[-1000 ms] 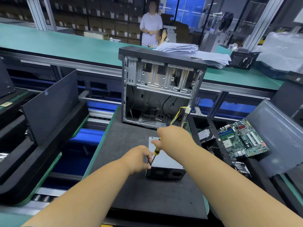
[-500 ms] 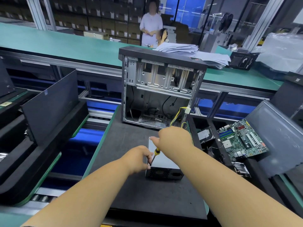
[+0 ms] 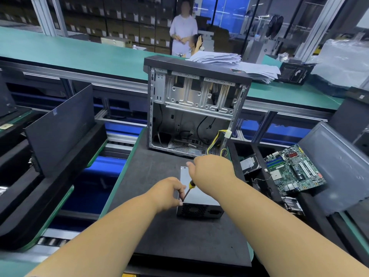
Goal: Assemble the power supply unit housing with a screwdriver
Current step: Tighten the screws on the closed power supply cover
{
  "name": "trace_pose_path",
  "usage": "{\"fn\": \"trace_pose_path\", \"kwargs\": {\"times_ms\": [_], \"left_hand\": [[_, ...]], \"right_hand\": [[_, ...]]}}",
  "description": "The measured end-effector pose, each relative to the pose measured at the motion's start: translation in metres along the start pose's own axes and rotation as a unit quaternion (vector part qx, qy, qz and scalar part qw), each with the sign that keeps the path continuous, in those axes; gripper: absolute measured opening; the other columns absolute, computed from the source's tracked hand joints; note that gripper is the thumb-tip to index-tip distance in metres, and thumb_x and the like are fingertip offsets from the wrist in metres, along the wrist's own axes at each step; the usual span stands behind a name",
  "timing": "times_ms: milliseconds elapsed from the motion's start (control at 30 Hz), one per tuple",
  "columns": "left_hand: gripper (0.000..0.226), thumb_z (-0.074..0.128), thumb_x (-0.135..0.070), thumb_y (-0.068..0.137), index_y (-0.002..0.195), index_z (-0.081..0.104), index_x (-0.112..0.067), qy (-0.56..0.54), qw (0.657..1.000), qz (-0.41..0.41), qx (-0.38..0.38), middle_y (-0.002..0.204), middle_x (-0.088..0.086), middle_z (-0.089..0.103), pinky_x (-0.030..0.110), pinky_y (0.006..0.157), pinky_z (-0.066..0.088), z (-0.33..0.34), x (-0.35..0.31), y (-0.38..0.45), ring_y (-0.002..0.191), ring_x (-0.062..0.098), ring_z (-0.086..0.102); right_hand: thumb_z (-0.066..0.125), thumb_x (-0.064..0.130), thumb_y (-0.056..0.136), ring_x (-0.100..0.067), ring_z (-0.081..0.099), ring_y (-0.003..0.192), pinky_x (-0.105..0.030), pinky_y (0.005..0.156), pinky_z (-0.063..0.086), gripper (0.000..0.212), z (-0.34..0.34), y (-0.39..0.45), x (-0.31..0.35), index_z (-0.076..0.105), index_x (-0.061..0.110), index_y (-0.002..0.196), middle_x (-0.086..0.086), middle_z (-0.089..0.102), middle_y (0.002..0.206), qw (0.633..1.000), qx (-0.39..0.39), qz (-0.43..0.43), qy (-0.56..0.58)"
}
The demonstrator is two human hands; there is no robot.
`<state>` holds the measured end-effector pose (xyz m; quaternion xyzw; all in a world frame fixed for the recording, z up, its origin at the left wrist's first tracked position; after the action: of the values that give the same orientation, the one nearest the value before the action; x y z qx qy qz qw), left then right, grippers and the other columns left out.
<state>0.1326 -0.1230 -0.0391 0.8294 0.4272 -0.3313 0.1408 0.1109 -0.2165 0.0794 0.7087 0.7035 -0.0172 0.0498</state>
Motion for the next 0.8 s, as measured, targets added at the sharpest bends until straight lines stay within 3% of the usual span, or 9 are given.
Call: {"fn": "trace_pose_path", "kwargs": {"times_ms": [133, 233, 333, 467, 567, 667, 800], "left_hand": [[0.013, 0.079, -0.011, 0.075, 0.083, 0.070, -0.014, 0.015, 1.000, 0.003, -0.003, 0.106, -0.006, 0.059, 0.020, 0.094, 0.040, -0.002, -0.003, 0.000, 0.099, 0.002, 0.053], [0.013, 0.079, -0.014, 0.076, 0.086, 0.071, -0.016, 0.024, 1.000, -0.002, -0.009, 0.107, -0.008, 0.058, 0.017, 0.088, 0.038, -0.003, -0.001, -0.001, 0.103, 0.007, 0.054], [0.013, 0.079, -0.014, 0.076, 0.084, 0.069, -0.019, 0.014, 1.000, -0.004, -0.005, 0.106, -0.011, 0.056, 0.018, 0.093, 0.038, -0.002, 0.000, -0.002, 0.103, 0.002, 0.052], [0.013, 0.079, -0.013, 0.075, 0.081, 0.069, -0.019, 0.015, 1.000, -0.005, -0.006, 0.102, -0.014, 0.056, 0.015, 0.087, 0.037, -0.002, -0.001, -0.001, 0.094, -0.003, 0.050], [0.013, 0.079, -0.012, 0.074, 0.079, 0.069, -0.019, 0.018, 1.000, 0.004, -0.002, 0.101, -0.011, 0.057, 0.017, 0.088, 0.040, -0.002, -0.002, 0.000, 0.096, 0.002, 0.054], [0.013, 0.080, -0.013, 0.074, 0.081, 0.070, -0.018, 0.021, 1.000, 0.005, -0.003, 0.103, -0.010, 0.057, 0.020, 0.094, 0.040, -0.002, -0.002, 0.001, 0.100, 0.004, 0.054], [0.013, 0.080, -0.013, 0.074, 0.082, 0.070, -0.017, 0.018, 1.000, 0.007, -0.003, 0.106, -0.007, 0.059, 0.021, 0.095, 0.041, -0.002, -0.002, 0.001, 0.099, 0.001, 0.052]], "right_hand": [[0.045, 0.025, 0.090, -0.024, 0.045, 0.072, -0.032, 0.052, 0.026, 0.010, -0.002, -0.003, 0.014, 0.037, 0.019, 0.091, 0.004, 0.044, 0.078, 0.983, 0.027, -0.083, 0.160], [0.043, 0.041, 0.100, -0.024, 0.049, 0.070, -0.033, 0.054, 0.033, 0.024, -0.001, -0.003, 0.016, 0.037, 0.020, 0.092, 0.005, 0.047, 0.073, 0.993, 0.000, -0.087, 0.079], [0.031, 0.055, 0.101, -0.023, 0.048, 0.069, -0.030, 0.052, 0.027, 0.036, 0.002, -0.002, 0.010, 0.038, 0.022, 0.088, 0.007, 0.041, 0.067, 0.998, -0.023, -0.056, 0.005], [0.039, 0.034, 0.093, -0.023, 0.045, 0.068, -0.030, 0.050, 0.021, 0.015, 0.001, -0.004, 0.012, 0.037, 0.020, 0.088, 0.007, 0.042, 0.071, 0.993, -0.013, -0.067, 0.096], [0.043, 0.023, 0.091, -0.026, 0.049, 0.075, -0.032, 0.053, 0.028, 0.008, -0.004, -0.006, 0.016, 0.037, 0.018, 0.092, 0.003, 0.049, 0.079, 0.989, -0.013, -0.089, 0.117], [0.042, 0.040, 0.100, -0.026, 0.051, 0.074, -0.033, 0.057, 0.034, 0.021, -0.003, -0.007, 0.014, 0.036, 0.022, 0.092, 0.003, 0.054, 0.079, 0.993, -0.013, -0.085, 0.087], [0.035, 0.054, 0.101, -0.023, 0.048, 0.071, -0.031, 0.053, 0.027, 0.035, 0.001, -0.006, 0.007, 0.040, 0.023, 0.086, 0.008, 0.043, 0.068, 0.998, -0.008, -0.055, 0.042]]}}
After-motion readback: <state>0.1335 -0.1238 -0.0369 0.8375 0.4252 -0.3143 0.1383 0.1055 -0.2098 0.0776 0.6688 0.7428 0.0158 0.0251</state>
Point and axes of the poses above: each hand's wrist, its own y-axis towards the middle knuckle, its own z-axis out of the palm, x = y × z, the point moved 9 cm from there along y, towards the middle knuckle
